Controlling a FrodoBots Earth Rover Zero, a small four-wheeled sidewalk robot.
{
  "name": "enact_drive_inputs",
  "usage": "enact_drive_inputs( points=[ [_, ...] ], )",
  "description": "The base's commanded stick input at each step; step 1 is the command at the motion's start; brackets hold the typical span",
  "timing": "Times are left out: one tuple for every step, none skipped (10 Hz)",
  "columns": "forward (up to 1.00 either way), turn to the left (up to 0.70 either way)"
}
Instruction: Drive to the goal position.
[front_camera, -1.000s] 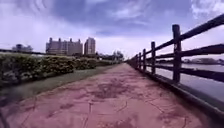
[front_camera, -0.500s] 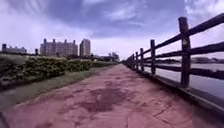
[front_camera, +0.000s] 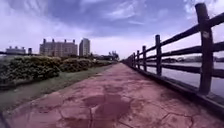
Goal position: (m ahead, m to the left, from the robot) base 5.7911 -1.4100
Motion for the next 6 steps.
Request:
enact_drive_inputs(
  points=[
    [1.0, 0.0],
    [1.0, 0.0],
    [1.0, 0.0],
    [1.0, 0.0],
    [1.0, 0.0],
    [1.0, 0.0]
  ],
)
